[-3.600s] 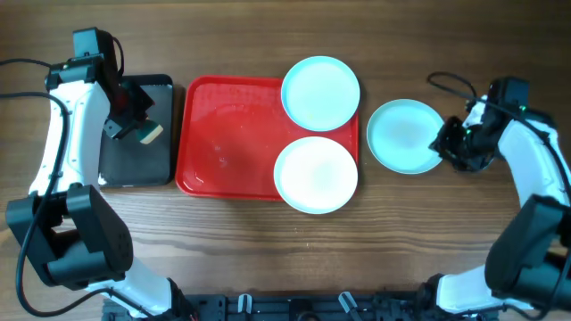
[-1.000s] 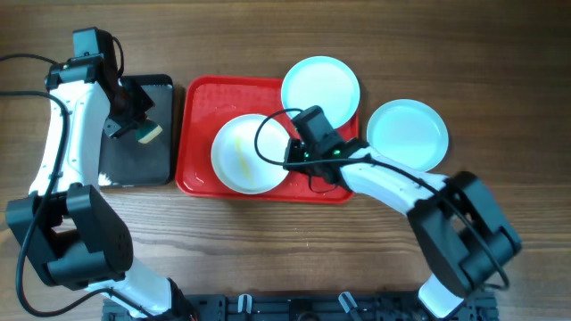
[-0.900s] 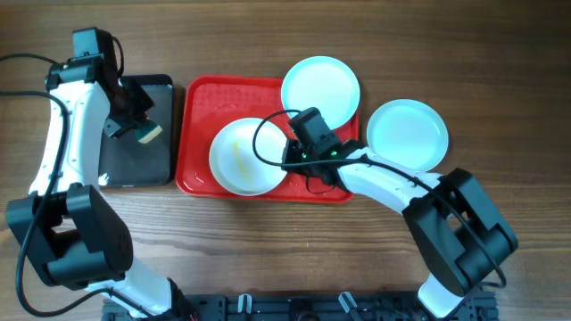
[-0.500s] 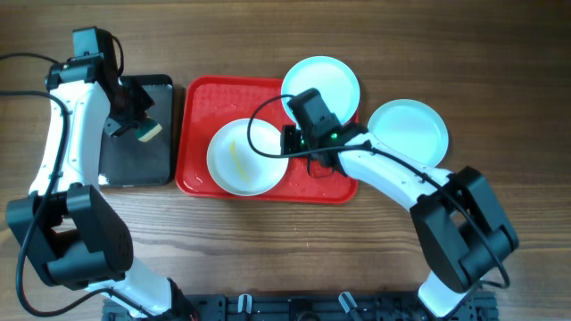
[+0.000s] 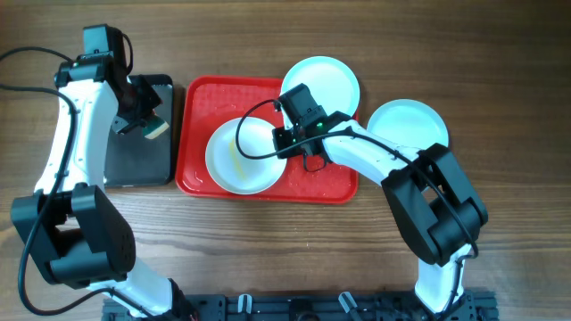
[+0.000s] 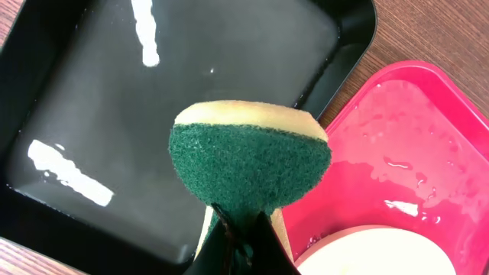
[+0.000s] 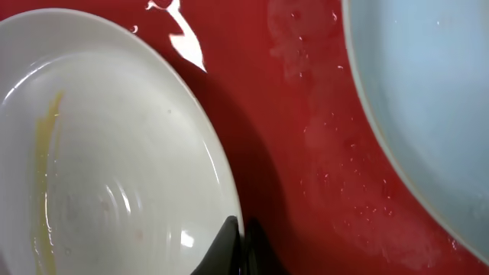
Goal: Clean dirty plates on tray and stack at the side
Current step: 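Grip the plate rim with the right gripper, bring sponge toward plate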
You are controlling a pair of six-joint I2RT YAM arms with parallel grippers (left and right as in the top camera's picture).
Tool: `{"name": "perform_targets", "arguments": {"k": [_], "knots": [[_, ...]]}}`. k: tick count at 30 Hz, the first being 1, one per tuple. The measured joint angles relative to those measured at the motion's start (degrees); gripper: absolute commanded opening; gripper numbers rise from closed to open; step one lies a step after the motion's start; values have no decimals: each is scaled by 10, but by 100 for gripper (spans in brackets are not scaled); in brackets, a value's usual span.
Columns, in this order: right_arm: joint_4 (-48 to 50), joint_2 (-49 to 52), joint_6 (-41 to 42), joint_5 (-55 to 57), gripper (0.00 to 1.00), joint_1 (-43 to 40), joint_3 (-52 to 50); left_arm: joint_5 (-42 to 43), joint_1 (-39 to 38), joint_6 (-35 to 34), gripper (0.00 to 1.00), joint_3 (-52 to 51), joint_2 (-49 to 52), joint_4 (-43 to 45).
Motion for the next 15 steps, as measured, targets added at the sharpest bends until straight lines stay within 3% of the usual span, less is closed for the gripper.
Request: {"name": "perform_targets", "arguments": {"k": [11, 15], "knots": [[-69, 0, 172, -17, 4, 0, 14, 33, -72, 0, 4, 0, 0, 0], [-71, 0, 181, -26, 4, -1, 14, 33, -132, 0, 4, 0, 3, 11]]}}
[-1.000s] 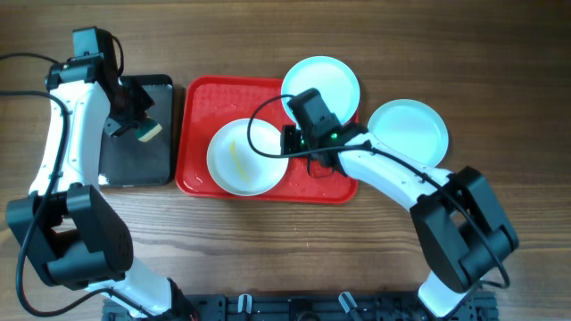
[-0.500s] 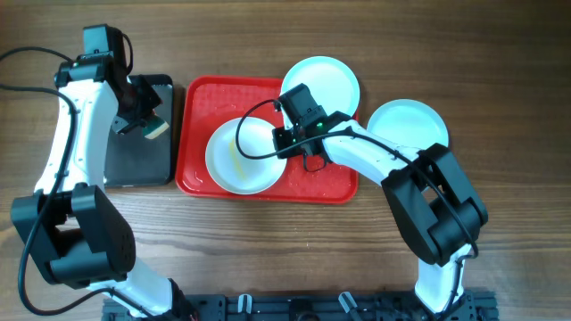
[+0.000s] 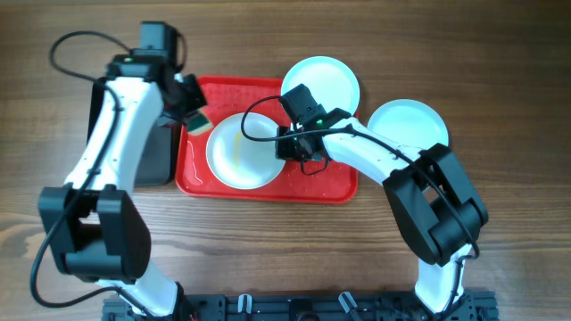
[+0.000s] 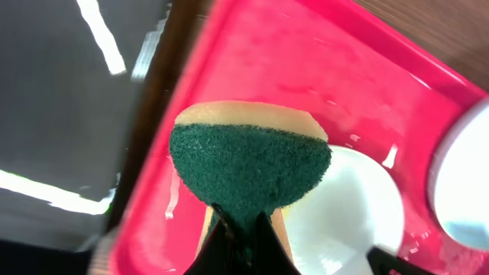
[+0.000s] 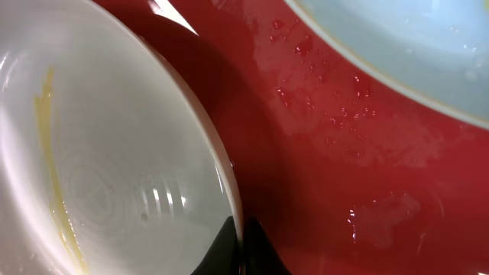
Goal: Clean dirty plates on tray and stack at the side
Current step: 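Grip the plate rim with the right gripper, bring sponge toward plate, then scrub the held plate's surface with the sponge in the left gripper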
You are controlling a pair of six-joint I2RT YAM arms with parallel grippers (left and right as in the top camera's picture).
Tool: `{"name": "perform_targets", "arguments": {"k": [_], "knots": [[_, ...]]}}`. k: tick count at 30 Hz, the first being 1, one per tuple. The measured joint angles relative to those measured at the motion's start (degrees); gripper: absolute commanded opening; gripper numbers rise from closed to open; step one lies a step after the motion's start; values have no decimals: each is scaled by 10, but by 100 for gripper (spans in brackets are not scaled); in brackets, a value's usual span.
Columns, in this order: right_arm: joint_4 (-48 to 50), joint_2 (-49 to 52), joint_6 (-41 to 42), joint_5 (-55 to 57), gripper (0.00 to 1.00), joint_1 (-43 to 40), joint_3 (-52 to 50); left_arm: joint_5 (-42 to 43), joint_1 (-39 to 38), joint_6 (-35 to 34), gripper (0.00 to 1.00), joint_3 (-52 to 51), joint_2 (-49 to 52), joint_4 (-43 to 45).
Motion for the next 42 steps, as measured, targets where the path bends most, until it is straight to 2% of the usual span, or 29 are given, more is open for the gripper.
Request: {"name": "perform_targets", "arguments": {"k": [5, 12, 23, 27, 31, 36, 42], "knots": [[2, 0, -1, -3, 5, 0, 0, -1, -40, 33, 4, -9, 24, 35], [2, 0, -3, -4, 4, 0, 0, 10, -76, 129, 4, -73, 72, 89], [3, 0, -12, -4, 4, 0, 0, 30, -93, 178, 4, -130, 75, 152], [2, 0, -12, -4, 4, 0, 0, 71, -106, 206, 4, -143, 70, 156], [2, 0, -14, -4, 4, 0, 0, 170, -122, 242, 4, -152, 71, 151], [2, 0, -16, -4, 4, 0, 0, 220, -127, 259, 4, -159, 73, 141], [10, 3, -16, -16, 4, 4, 0, 159, -119, 214, 4, -155, 71, 108]]}}
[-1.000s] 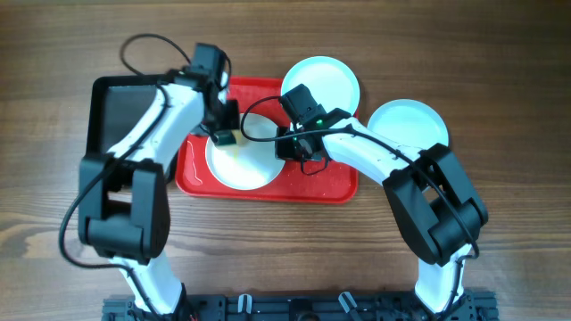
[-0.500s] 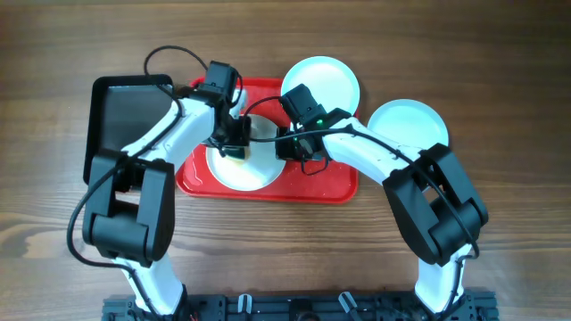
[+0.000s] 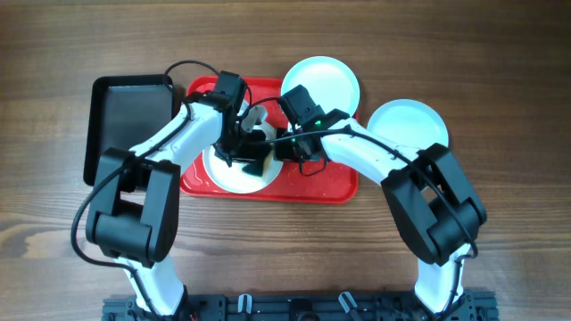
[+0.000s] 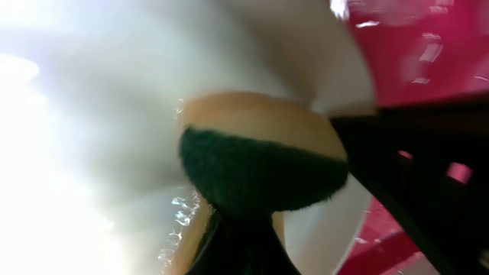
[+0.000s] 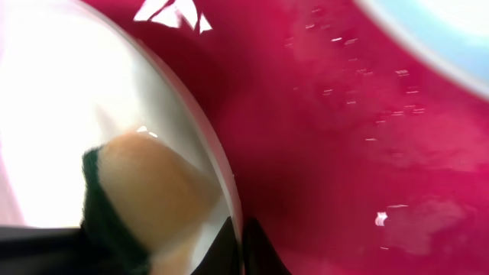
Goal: Clean dirty plates on tray and stack at the side
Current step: 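Scrub the held plate's surface with the sponge in the left gripper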
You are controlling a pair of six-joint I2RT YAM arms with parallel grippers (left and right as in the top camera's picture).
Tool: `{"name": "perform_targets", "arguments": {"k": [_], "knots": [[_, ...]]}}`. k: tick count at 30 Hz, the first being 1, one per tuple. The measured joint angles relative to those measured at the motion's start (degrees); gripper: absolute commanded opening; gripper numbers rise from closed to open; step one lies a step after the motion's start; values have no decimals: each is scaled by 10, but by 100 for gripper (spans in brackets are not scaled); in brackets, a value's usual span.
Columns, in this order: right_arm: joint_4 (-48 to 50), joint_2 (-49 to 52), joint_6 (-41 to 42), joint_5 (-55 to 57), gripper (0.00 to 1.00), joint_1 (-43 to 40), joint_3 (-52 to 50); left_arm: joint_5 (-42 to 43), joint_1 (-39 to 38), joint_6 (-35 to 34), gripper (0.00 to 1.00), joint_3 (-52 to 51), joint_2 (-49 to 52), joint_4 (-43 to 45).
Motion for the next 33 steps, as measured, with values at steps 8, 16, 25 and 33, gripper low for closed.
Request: {"name": "perform_targets", "arguments": {"k": [8, 16, 25, 33], "knots": [[5, 1, 0, -5, 4, 3, 0, -225, 17, -113, 4, 3, -11, -26], [14, 2, 0, -15, 4, 6, 0, -342, 15, -178, 4, 1, -10, -13], [3, 2, 0, -6, 4, -4, 0, -75, 52, -45, 4, 2, -10, 11], [3, 2, 0, -6, 4, -6, 0, 167, 35, 48, 4, -11, 11, -25]]}}
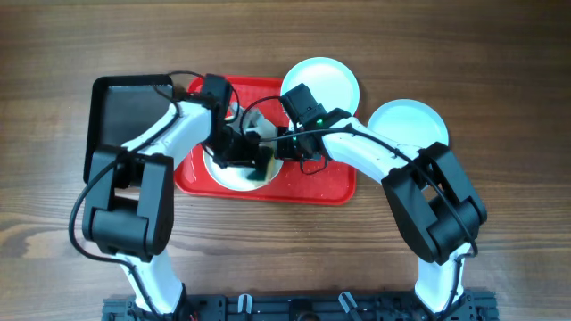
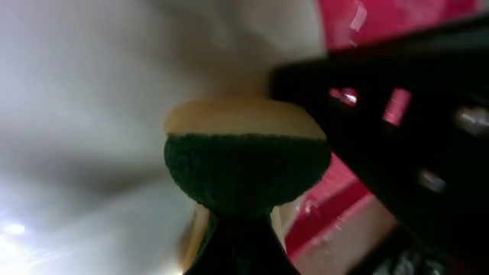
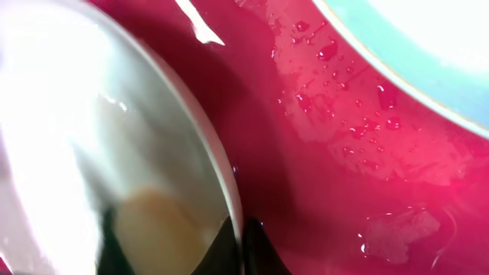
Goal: Clean dirty plates on tray and stack at the side
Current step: 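Scrub the held plate's surface with the sponge in the left gripper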
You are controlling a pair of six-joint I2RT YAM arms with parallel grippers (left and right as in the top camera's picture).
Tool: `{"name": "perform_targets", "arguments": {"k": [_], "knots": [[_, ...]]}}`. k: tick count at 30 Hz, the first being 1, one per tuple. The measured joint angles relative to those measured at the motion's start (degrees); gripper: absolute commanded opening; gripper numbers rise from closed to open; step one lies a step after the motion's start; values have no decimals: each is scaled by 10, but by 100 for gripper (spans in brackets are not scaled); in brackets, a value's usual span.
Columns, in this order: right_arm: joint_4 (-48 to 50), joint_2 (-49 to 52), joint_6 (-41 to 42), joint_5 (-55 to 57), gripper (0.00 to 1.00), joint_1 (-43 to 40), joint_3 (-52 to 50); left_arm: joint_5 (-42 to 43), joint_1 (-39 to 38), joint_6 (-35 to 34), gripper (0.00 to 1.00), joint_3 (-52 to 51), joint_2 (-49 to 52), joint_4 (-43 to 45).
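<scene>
A white plate (image 1: 223,175) lies on the red tray (image 1: 312,184), mostly under my left arm. My left gripper (image 1: 252,160) is shut on a green-and-yellow sponge (image 1: 261,170), which presses on the plate near its front right rim. In the left wrist view the sponge (image 2: 246,164) fills the middle over the plate (image 2: 92,84). My right gripper (image 1: 280,148) is shut on the plate's right rim. In the right wrist view its fingertips (image 3: 228,238) pinch that rim, with the sponge (image 3: 153,225) inside the plate (image 3: 84,99).
A second pale plate (image 1: 323,80) rests on the tray's far right corner. A third plate (image 1: 406,122) sits on the wooden table to the right. A black tray (image 1: 125,116) holding water lies left of the red tray. The red tray's floor (image 3: 336,183) is wet.
The sponge has shifted from the plate's right middle to its front right edge, and my left wrist now sits a little further left. My right gripper still pinches the rim.
My left gripper held the sponge over the black tray, then over the red tray's left edge, while the plate showed a yellow streak. Then the sponge was on the plate, and now it is near the front rim. My right gripper held the rim throughout.
</scene>
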Motion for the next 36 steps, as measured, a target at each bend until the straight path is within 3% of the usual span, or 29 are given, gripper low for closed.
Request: {"name": "perform_targets", "arguments": {"k": [4, 8, 13, 17, 24, 32, 36], "knots": [[0, 0, 0, 0, 4, 0, 0, 28, 1, 11, 4, -1, 0, 10], [0, 0, -2, 0, 4, 0, 0, 26, 1, 3, 4, -4, 1, 75], [0, 0, -2, 0, 4, 0, 0, -28, 1, -53, 4, -5, 1, 164], [1, 0, -2, 2, 4, 0, 0, -91, -2, -103, 4, -5, 1, 186], [2, 0, -2, 2, 4, 0, 0, -227, -10, -178, 4, 3, -8, 175], [6, 0, -2, 2, 4, 2, 0, -401, -12, -275, 4, 15, -18, 92], [7, 0, -2, -1, 4, 8, 0, -442, -12, -294, 4, 18, -18, 45]]}}
